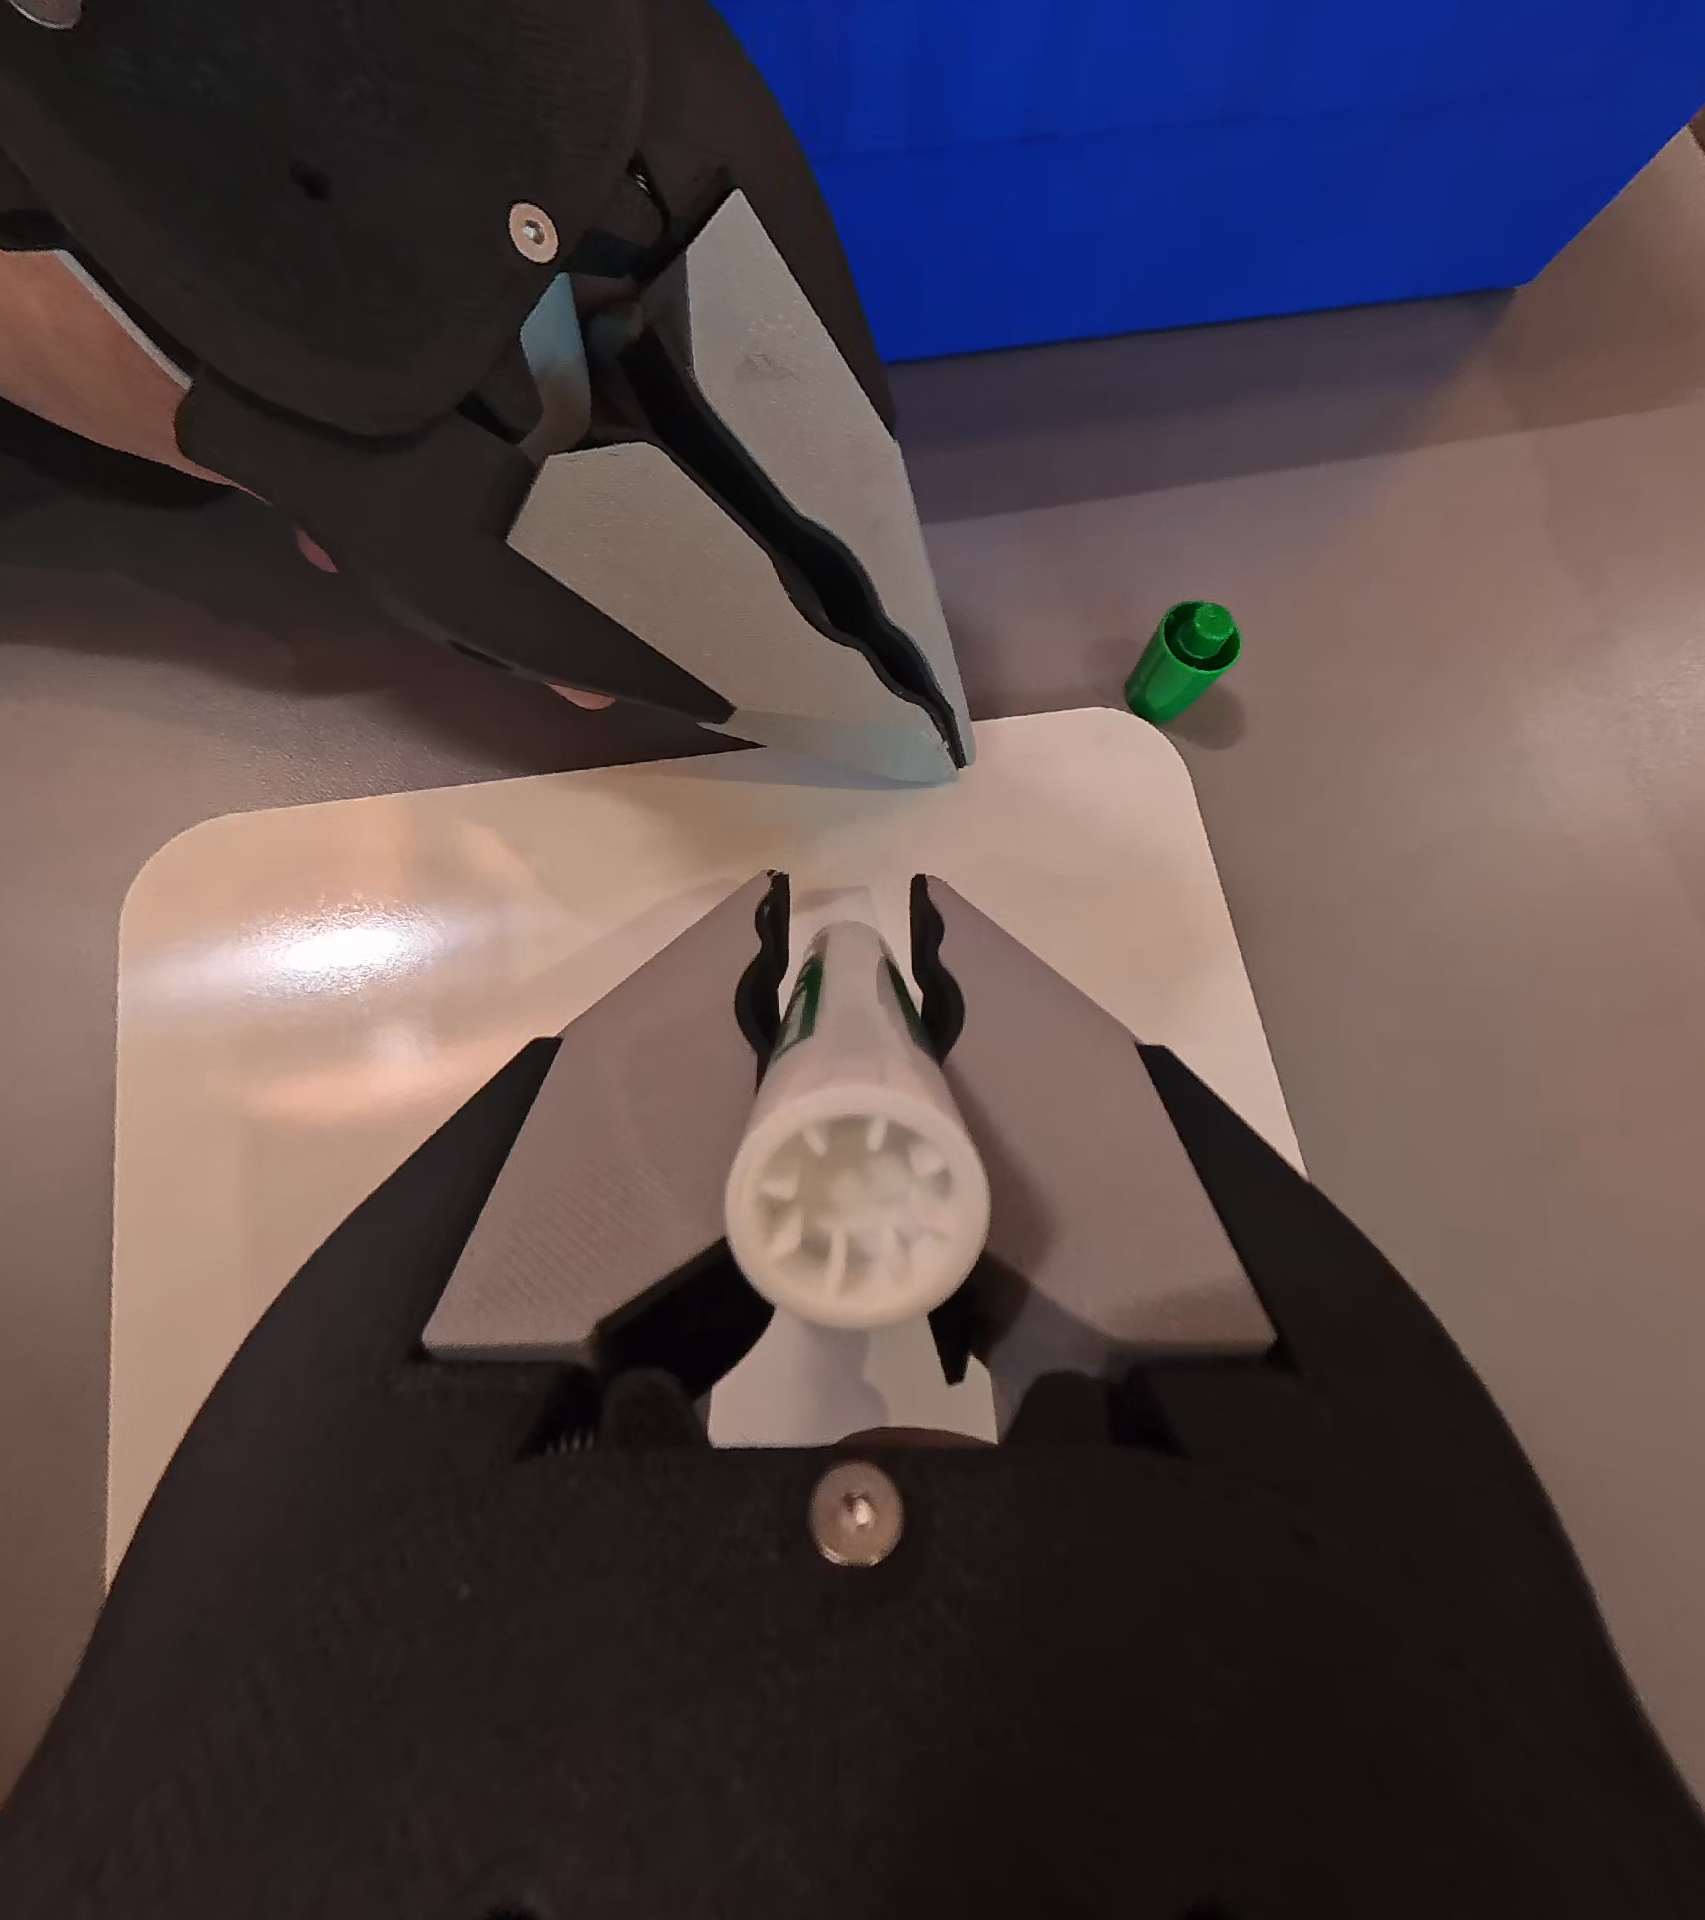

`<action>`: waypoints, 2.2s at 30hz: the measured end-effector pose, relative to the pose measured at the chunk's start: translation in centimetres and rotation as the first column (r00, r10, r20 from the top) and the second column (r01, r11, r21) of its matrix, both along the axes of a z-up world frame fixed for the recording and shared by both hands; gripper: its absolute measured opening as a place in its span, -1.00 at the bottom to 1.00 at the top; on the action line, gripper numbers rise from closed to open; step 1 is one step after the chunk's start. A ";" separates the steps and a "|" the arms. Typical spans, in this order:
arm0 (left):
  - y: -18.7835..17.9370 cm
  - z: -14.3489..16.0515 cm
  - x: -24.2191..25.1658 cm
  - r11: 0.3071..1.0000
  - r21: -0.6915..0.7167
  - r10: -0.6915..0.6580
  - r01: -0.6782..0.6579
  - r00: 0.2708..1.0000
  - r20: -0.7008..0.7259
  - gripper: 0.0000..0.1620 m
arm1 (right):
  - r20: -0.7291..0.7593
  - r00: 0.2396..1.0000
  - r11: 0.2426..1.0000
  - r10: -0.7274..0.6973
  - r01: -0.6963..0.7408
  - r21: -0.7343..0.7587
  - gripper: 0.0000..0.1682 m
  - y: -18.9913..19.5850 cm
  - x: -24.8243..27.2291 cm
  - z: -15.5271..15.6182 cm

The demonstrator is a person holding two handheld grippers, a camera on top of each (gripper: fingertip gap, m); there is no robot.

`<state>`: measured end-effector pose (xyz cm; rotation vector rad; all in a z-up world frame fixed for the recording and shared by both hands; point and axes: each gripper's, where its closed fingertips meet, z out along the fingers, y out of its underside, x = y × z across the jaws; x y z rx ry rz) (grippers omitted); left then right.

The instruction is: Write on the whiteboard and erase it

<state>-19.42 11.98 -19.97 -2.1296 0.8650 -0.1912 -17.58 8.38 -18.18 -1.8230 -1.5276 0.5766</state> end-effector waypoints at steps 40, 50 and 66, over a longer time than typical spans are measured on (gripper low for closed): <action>-0.1 0.0 0.1 0.999 0.021 -0.032 0.033 0.999 -0.029 -1.00 | -0.084 0.994 0.986 0.071 -0.083 -0.144 -0.80 -3.4 1.3 1.0; -1.3 1.3 1.0 0.991 0.031 -0.130 0.129 0.991 0.018 -0.91 | -0.211 0.977 0.971 0.017 -0.066 -0.230 -0.80 -2.8 1.7 2.3; -5.7 3.3 4.2 0.913 0.024 -0.404 0.406 0.898 0.172 -0.69 | -0.332 0.943 0.948 -0.029 -0.079 -0.307 -0.82 -1.8 2.6 4.0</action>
